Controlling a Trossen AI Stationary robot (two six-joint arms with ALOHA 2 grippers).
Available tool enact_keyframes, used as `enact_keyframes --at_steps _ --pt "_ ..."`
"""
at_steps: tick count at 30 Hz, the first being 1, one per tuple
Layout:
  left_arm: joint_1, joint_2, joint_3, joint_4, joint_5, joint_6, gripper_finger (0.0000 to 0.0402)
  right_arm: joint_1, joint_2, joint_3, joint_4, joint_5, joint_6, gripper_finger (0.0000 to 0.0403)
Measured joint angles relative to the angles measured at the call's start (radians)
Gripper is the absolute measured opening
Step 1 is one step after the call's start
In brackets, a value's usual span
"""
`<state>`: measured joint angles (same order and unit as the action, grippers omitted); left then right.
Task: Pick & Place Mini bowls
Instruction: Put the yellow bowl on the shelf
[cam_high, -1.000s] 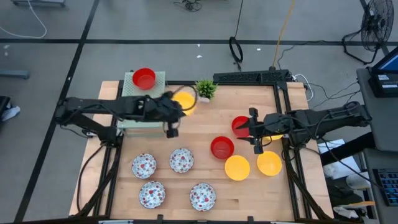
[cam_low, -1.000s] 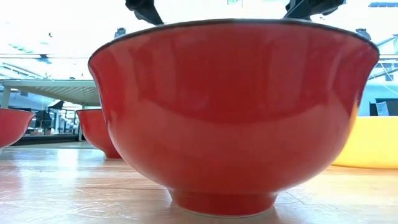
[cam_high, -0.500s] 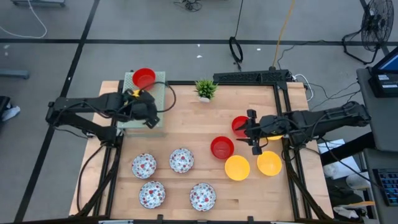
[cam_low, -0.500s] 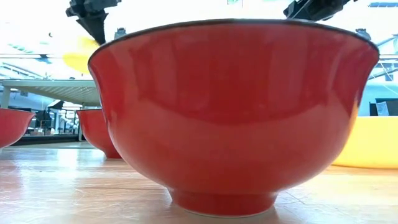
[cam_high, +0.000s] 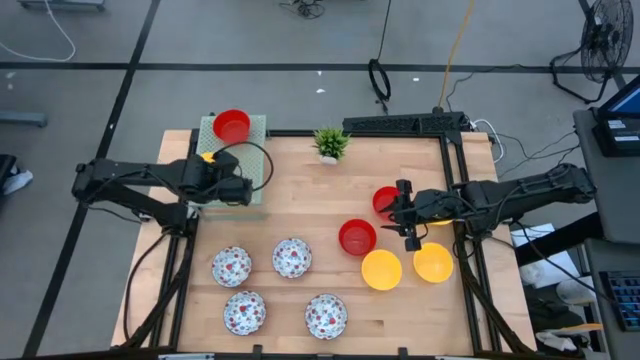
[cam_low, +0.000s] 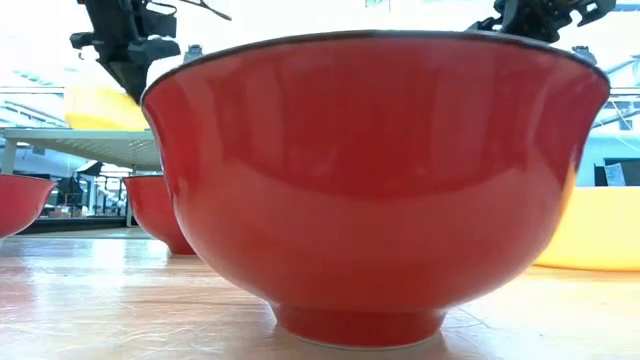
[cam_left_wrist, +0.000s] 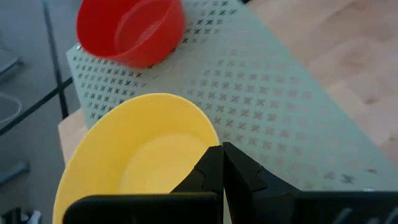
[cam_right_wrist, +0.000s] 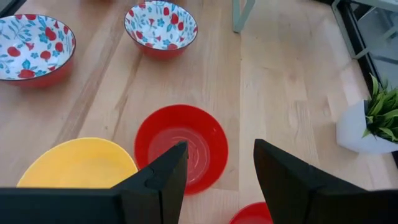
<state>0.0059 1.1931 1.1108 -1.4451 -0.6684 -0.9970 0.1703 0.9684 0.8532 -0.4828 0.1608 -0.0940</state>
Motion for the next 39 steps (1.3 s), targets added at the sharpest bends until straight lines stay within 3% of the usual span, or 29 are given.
enact_keyframes --at_steps 10,24,39 --pt "0.001 0.000 -0.049 -0.003 -0.057 -0.086 0.0000 0.000 0.000 0.000 0.000 0.000 0.000 0.0171" --pt "0.094 0.000 -0.049 0.009 -0.152 -0.045 0.0001 0.000 0.000 0.000 0.023 0.000 0.003 0.0171" --pt "0.159 0.000 -0.049 0.117 -0.147 0.035 0.0001 0.000 0.000 0.000 0.045 0.000 0.002 0.0171"
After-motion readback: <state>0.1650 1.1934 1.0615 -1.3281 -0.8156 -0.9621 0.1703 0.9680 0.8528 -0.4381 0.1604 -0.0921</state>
